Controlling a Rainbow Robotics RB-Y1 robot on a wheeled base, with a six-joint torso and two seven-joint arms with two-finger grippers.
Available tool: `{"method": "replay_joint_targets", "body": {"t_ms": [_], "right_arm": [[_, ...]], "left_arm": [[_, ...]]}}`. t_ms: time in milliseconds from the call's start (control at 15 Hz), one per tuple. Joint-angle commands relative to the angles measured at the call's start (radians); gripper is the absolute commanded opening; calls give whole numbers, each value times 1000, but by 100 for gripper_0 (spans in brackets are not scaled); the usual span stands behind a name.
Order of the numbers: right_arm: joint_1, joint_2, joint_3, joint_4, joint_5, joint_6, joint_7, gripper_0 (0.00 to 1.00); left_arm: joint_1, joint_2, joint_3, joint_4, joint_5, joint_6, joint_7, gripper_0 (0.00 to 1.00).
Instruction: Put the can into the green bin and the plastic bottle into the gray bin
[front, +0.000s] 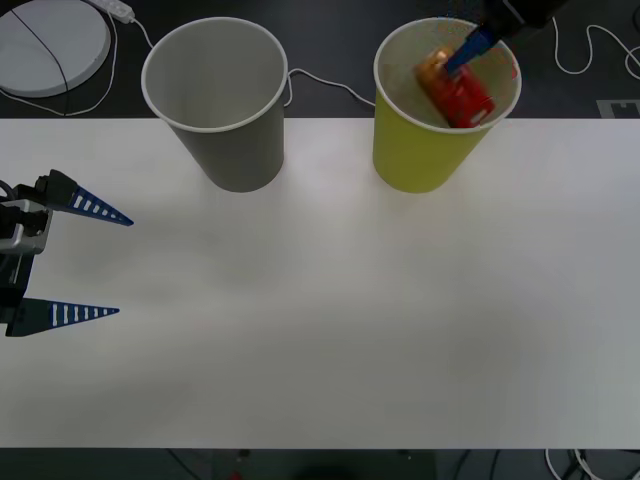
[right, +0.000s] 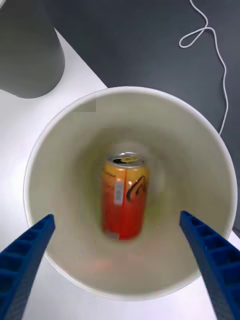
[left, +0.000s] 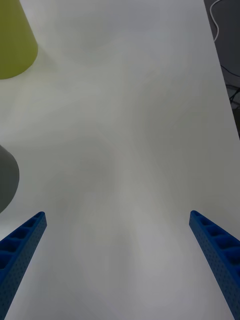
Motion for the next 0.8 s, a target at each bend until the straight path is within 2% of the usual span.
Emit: {"method": "replay_joint_targets", "body": {"t_ms": [67, 333, 533, 800], "right_arm": [[-1, -46, -1, -64, -40, -44, 1, 100], [24, -158, -24, -127, -226, -49, 33, 100], [139, -218, -133, -217, -331, -49, 106, 100], [395, -279, -331, -393, -425, -49, 257, 100]], "left_arm": [[0, 0, 0, 0, 0, 0, 0, 100], [0, 0, 0, 0, 0, 0, 0, 100], [0, 0, 0, 0, 0, 0, 0, 100], [0, 0, 0, 0, 0, 0, 0, 100]]}}
